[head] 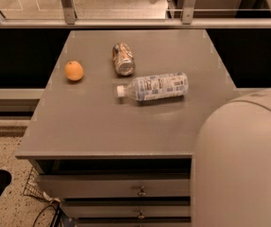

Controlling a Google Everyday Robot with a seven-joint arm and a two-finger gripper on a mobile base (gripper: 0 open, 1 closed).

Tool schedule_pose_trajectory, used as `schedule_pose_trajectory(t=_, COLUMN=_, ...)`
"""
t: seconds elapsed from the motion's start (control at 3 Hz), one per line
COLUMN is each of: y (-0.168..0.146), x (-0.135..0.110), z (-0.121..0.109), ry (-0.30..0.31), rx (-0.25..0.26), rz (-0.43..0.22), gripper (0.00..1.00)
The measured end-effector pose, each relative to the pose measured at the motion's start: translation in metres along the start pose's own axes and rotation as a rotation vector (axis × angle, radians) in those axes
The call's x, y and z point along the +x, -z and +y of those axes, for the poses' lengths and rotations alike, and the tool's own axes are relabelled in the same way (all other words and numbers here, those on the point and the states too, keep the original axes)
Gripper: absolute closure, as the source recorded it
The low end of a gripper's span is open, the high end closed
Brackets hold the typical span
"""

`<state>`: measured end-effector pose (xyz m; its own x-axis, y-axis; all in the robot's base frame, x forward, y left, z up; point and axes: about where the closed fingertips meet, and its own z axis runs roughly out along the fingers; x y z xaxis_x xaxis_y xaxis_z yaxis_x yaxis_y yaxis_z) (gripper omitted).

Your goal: Place orange can upright

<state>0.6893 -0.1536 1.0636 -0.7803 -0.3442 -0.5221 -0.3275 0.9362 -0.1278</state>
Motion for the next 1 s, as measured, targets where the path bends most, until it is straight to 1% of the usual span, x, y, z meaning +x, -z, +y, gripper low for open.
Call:
schedule_pose_trajectory(t=0.33, y=-0.068, x=0.008, z=0.033, ry=-0.024, rx=-0.028, rz=0.08, gripper=0.0)
schedule_pose_trajectory(t=0.67, y=-0.068, x=0.008, z=0.033, ry=-0.024, rx=-0.028, rz=0.08, gripper=0.0)
schedule_pose_trajectory(t=1.0, y=-0.085, x=-0.006, z=0.043, ry=-0.031, rx=-0.029, rz=0.094, gripper=0.0)
